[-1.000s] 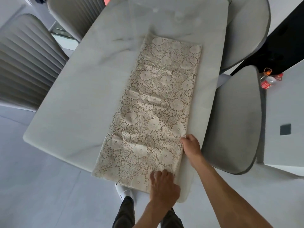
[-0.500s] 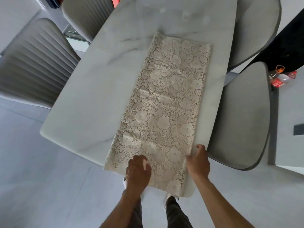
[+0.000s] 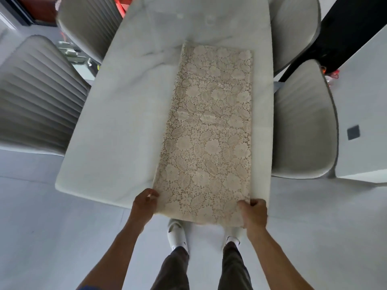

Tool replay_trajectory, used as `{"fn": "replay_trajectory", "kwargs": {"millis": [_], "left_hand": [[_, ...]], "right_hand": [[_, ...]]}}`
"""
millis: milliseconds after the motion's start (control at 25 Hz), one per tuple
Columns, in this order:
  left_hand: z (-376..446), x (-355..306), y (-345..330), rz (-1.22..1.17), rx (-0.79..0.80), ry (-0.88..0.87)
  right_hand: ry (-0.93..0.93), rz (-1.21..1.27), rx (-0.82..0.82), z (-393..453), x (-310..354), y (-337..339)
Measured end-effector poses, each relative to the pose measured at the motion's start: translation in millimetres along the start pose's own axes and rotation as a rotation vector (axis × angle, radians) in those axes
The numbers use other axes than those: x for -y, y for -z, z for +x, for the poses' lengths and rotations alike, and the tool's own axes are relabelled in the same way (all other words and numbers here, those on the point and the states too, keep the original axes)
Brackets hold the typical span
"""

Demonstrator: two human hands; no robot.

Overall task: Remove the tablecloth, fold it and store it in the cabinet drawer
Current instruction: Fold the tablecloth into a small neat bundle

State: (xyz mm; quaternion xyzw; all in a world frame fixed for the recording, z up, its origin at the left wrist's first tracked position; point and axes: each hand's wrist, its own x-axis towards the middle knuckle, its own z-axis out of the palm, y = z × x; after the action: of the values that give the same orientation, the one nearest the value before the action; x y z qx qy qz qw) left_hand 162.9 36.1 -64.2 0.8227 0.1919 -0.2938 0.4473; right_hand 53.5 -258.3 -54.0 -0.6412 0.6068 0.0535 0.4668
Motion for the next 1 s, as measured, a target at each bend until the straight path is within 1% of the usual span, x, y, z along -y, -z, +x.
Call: {"fn": "replay_trajectory", "kwargs": {"millis": [40,120,160,200,240,320,360,400,480,560,640,680,720,800,840,880,920,960,1000], "left_hand": [[1.4,1.0,7.9,-0.022,0.036,0.010],[-0.3,3.3,22.4,-0.067,0.086,0.006],[-3.5,4.9,28.7,-0.076,0.106,0.001],[-5.4,8.2,33.2,-0.071,0.118,0.005],[-6.9,13.3,35.9,-0.052,0.122,0.013],[-10.2,21.4,37.7,-0.034,0.125,0.033],[-11.0,23.2,38.5,-0.042,0.122,0.041],[-11.5,23.4,39.4,-0.048,0.116,0.050],[-16.2,24.4,41.0,-0.048,0.111,0.067],[-26.0,24.9,44.3,-0.083,0.116,0.074],[-39.5,16.1,55.0,-0.106,0.143,0.101],[-46.3,9.0,64.0,-0.096,0.190,0.114],[-51.9,1.5,74.5,-0.073,0.284,0.106],[-61.3,-10.1,97.9,-0.016,0.520,0.037],[-63.5,-17.5,110.5,0.019,0.577,-0.021],[-62.5,-26.6,121.7,0.058,0.574,-0.098],[-58.0,-36.9,130.4,0.097,0.498,-0.170],[-48.2,-48.0,135.4,0.126,0.385,-0.236],[-36.5,-61.4,136.3,0.128,0.274,-0.277]], "right_hand": [[-0.059,-0.006,-0.018,-4.1,-1.6,-0.4],[-0.140,-0.205,0.007,-16.4,-15.7,-0.5],[-0.174,-0.254,0.032,-23.9,-26.0,-1.0],[-0.223,-0.204,0.058,-30.9,-37.6,-2.4],[-0.282,-0.061,0.103,-38.7,-49.2,-5.1],[-0.360,0.327,0.150,-50.5,-66.6,-8.4],[-0.345,0.445,0.129,-51.1,-69.9,-9.8],[-0.306,0.476,0.098,-49.3,-69.6,-11.3],[-0.220,0.418,0.026,-44.9,-66.3,-10.9],[-0.156,0.374,-0.004,-43.4,-65.1,-2.3],[-0.069,0.326,0.069,-48.5,-64.0,12.5],[-0.012,0.303,0.148,-53.8,-61.6,21.8],[0.028,0.291,0.236,-57.8,-56.5,31.9],[0.056,0.307,0.361,-60.5,-43.6,54.1],[0.071,0.336,0.418,-61.1,-33.8,63.7],[0.092,0.389,0.482,-60.5,-21.3,71.6],[0.117,0.450,0.546,-59.1,-6.7,77.2],[0.148,0.484,0.593,-57.4,9.5,79.0],[0.181,0.464,0.604,-55.3,27.2,78.0]]}}
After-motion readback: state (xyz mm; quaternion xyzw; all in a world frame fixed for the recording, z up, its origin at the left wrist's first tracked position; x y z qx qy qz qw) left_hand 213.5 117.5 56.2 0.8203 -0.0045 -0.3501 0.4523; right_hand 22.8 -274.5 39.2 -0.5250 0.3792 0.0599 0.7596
